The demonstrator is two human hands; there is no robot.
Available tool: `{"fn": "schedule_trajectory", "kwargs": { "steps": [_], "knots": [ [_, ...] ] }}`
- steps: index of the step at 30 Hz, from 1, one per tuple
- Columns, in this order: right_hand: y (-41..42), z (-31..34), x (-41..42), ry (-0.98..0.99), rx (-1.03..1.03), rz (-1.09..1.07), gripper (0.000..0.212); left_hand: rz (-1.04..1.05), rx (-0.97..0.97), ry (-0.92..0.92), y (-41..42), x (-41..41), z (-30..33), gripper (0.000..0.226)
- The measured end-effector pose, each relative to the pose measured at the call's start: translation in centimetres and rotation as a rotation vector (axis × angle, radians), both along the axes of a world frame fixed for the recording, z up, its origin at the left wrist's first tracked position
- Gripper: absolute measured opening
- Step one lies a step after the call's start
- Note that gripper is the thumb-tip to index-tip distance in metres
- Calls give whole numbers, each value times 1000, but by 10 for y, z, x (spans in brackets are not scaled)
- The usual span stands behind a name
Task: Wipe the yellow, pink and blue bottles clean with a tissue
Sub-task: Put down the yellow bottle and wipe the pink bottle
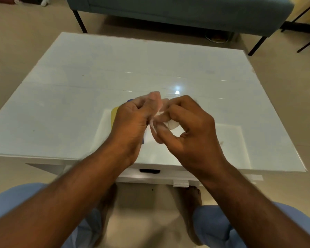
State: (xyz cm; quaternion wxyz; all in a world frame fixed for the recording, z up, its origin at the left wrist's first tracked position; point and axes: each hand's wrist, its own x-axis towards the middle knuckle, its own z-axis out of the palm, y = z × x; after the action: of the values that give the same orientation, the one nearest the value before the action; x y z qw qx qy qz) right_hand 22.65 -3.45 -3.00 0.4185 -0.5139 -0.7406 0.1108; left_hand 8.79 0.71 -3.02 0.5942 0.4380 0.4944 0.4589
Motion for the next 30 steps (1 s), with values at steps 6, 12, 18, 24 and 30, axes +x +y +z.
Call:
{"fn": "schedule_trajectory", "kwargs": {
  "steps": [6, 12, 18, 24, 30],
  "knots": [
    [-2, -5, 0, -51, -41, -41, 11, 97, -17, -30, 10, -11, 3, 26],
    [0, -5, 4, -104, -248, -18, 11, 132, 16, 20, 7, -9, 4, 45],
    [-2, -1, 0, 25, -32, -39, 10, 71, 47, 118, 4, -5, 1, 45],
    [0, -2, 5, 83, -206, -22, 11, 154, -11, -89, 10, -12, 11, 21],
    [-1, 4, 3, 208, -47, -47, 9, -26, 31, 48, -3, -3, 8, 27]
  ]
}}
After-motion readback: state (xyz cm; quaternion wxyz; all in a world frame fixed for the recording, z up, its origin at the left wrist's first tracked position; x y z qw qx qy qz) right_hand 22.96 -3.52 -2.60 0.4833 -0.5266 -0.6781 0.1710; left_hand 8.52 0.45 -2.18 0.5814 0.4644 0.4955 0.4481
